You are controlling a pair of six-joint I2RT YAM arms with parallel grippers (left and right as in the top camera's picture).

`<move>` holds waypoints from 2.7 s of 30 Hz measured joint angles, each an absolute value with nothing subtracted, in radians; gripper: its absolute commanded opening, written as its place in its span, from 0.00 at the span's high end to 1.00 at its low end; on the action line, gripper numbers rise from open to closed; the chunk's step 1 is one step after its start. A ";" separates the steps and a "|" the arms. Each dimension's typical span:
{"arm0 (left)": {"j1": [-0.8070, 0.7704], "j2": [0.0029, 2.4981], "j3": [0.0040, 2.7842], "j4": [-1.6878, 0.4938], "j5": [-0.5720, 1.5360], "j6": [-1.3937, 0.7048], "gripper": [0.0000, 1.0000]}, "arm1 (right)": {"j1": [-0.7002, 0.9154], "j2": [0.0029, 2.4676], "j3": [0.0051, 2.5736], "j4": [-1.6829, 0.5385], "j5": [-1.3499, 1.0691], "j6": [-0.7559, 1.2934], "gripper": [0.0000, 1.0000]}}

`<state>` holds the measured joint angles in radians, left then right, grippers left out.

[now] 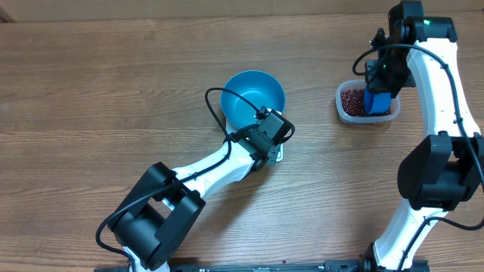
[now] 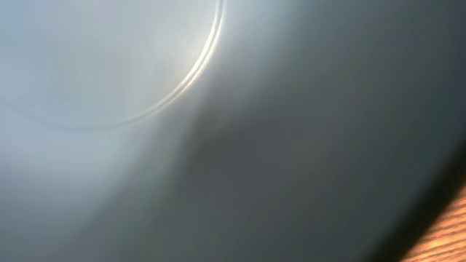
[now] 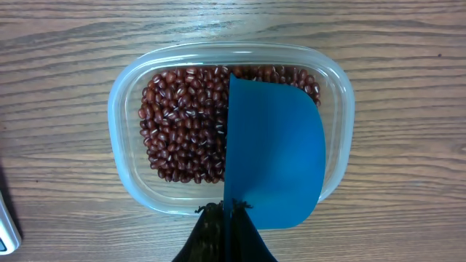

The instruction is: Scoop item into bowl and weigh 150g on scale

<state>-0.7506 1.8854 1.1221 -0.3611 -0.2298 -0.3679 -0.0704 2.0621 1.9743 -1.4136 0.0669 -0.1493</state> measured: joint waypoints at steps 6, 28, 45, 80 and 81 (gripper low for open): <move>-0.751 1.885 1.125 -0.376 -0.240 -0.368 0.96 | -0.070 2.062 1.974 -1.413 0.067 -0.149 0.96; -0.753 1.885 1.125 -0.377 -0.244 -0.360 0.96 | -0.070 2.062 1.974 -1.414 0.067 -0.149 0.97; -0.753 1.885 1.125 -0.372 -0.236 -0.318 0.96 | -0.070 2.062 1.974 -1.414 0.067 -0.149 0.96; -0.779 1.885 1.124 -0.382 -0.252 -0.361 0.96 | -0.070 2.062 1.974 -1.414 0.067 -0.149 0.96; -0.779 1.885 1.124 -0.383 -0.252 -0.365 0.96 | -0.070 2.062 1.974 -1.414 0.067 -0.149 0.96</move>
